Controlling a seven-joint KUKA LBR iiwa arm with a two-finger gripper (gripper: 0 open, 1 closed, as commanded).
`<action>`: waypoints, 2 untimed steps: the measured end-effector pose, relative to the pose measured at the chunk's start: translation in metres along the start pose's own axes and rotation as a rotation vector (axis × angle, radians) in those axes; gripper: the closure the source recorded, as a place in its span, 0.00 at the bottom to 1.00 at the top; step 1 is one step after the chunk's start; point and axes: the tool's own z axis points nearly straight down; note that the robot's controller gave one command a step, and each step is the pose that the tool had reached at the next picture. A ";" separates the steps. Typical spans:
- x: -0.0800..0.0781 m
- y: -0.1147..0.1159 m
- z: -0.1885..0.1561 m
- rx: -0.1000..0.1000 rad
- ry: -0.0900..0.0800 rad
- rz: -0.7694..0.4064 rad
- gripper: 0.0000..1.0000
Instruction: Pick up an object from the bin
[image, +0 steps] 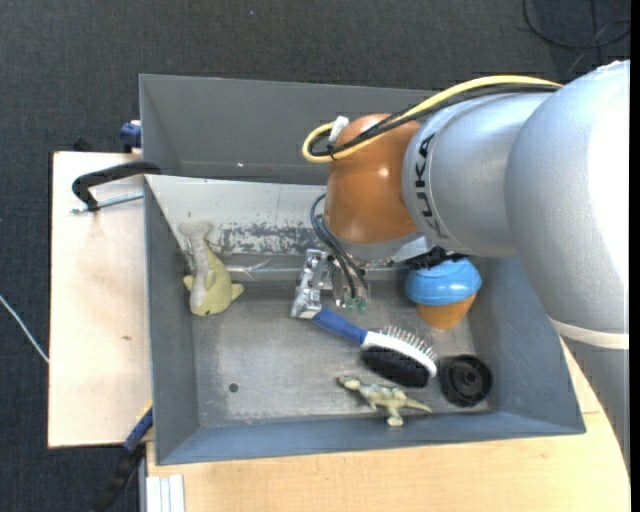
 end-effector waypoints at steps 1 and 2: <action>0.000 0.009 -0.108 -0.005 -0.016 0.012 1.00; 0.044 0.036 -0.045 -0.001 0.001 0.095 1.00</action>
Offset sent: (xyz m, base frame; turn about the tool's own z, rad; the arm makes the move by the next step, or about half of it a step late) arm -0.0014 0.0069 0.1017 0.0142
